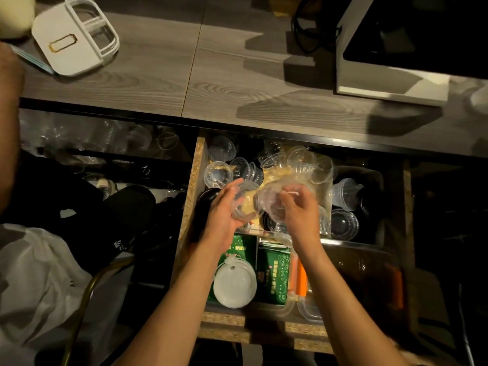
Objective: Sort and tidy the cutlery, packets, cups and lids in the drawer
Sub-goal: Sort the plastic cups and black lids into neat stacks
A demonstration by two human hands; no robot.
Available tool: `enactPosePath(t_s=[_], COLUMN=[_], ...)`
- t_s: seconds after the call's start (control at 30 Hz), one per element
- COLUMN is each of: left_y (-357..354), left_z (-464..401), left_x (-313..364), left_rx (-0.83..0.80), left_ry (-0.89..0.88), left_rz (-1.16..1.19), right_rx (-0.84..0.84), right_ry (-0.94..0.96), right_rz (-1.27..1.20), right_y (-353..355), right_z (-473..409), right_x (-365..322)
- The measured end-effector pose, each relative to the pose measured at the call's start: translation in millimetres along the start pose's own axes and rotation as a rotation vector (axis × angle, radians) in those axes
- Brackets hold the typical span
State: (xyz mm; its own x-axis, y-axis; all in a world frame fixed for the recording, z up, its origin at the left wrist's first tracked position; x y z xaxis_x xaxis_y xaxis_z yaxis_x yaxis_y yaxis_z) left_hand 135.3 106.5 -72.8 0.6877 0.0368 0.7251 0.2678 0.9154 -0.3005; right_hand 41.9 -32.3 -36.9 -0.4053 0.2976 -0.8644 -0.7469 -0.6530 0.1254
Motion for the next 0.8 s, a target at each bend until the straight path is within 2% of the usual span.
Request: enactPosePath(t_s=[0.13, 0.27, 0.4, 0.57, 0.8], left_y=[-23.8, -42.3, -58.1, -53.8, -63.9], left_z=[9.4, 15.4, 13.5, 2.0, -10.0], left_x=[-7.5, -18.4, -27.1, -43.2, -54.9], left_rx=[-0.053, -0.133, -0.177, -0.038, -0.014], left_ry=[0.014, 0.028, -0.018, 0.029, 0.041], left_rz=[0.008, 0.013, -0.088, -0.139, -0.208], right_rx=[0.018, -0.051, -0.099, -0.204, -0.087], right_ry=[-0.05, -0.075, -0.033, -0.067, -0.012], right_rz=[0.144, 0.243, 0.233, 0.101, 0.206], right_y=[-0.8, 2.8, 10.2, 16.1, 27.1], right_z=[-5.9, -6.9, -5.2, -8.8, -24.6], right_x=[12.3, 17.6, 14.3, 19.9, 27.2])
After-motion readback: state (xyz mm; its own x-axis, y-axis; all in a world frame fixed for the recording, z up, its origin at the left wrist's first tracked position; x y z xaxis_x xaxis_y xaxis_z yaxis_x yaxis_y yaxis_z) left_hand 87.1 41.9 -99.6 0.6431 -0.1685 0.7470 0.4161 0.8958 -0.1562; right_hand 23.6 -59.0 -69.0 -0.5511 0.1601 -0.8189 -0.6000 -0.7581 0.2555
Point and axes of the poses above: each hand's wrist, its own z-axis away from the middle knuckle, its own y-axis out of the back of the hand, x = y × z, the point moved 7 cm from there along -z, towards the middle knuckle, and after that the axes turned 5 degrees about -y, right-handed, at the moved point
